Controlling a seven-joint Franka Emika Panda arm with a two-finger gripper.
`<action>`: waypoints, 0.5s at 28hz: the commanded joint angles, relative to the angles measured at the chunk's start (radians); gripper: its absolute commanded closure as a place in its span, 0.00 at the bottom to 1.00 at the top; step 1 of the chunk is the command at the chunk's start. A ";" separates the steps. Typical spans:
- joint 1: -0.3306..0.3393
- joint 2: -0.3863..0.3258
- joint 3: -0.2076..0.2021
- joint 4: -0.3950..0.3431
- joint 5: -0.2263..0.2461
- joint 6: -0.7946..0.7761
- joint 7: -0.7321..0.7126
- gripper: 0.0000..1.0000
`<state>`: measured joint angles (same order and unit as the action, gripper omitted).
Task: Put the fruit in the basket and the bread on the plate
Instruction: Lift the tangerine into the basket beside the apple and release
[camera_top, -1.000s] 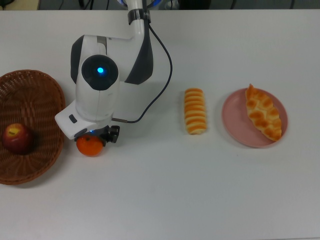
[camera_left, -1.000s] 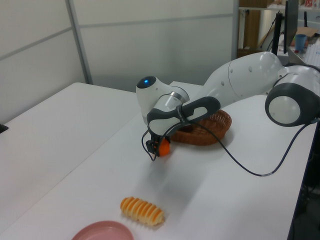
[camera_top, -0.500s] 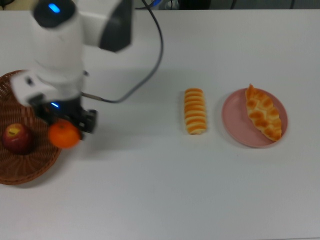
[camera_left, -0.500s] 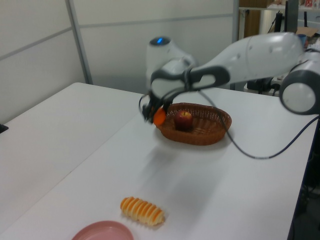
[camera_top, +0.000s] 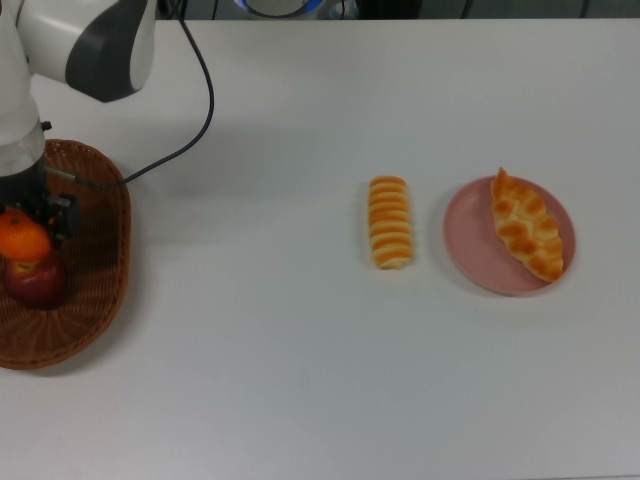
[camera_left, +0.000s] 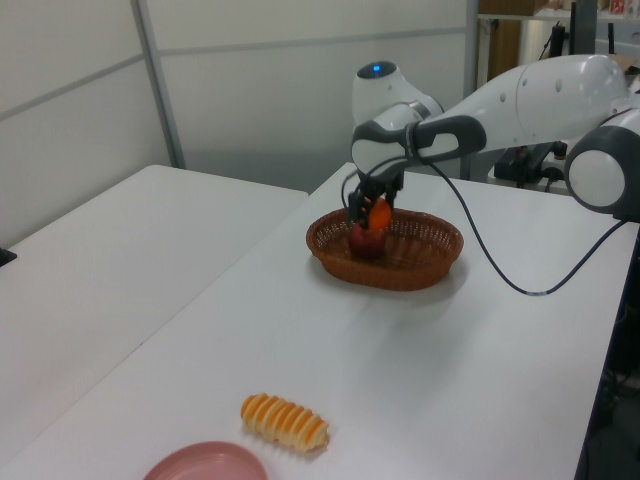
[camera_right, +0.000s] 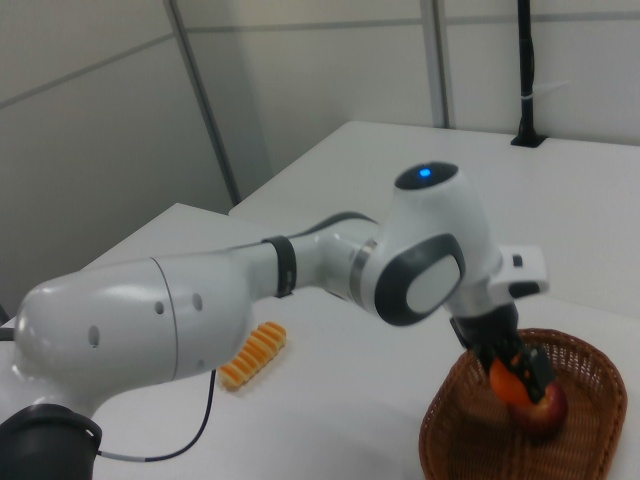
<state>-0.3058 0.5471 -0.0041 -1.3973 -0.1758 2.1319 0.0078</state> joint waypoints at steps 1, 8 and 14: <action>0.017 -0.018 -0.060 -0.074 -0.030 0.002 -0.054 1.00; 0.004 0.013 -0.094 -0.106 -0.090 0.002 -0.077 0.81; 0.004 0.013 -0.093 -0.094 -0.077 0.002 -0.083 0.00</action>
<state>-0.3120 0.5800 -0.0896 -1.4859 -0.2530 2.1320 -0.0546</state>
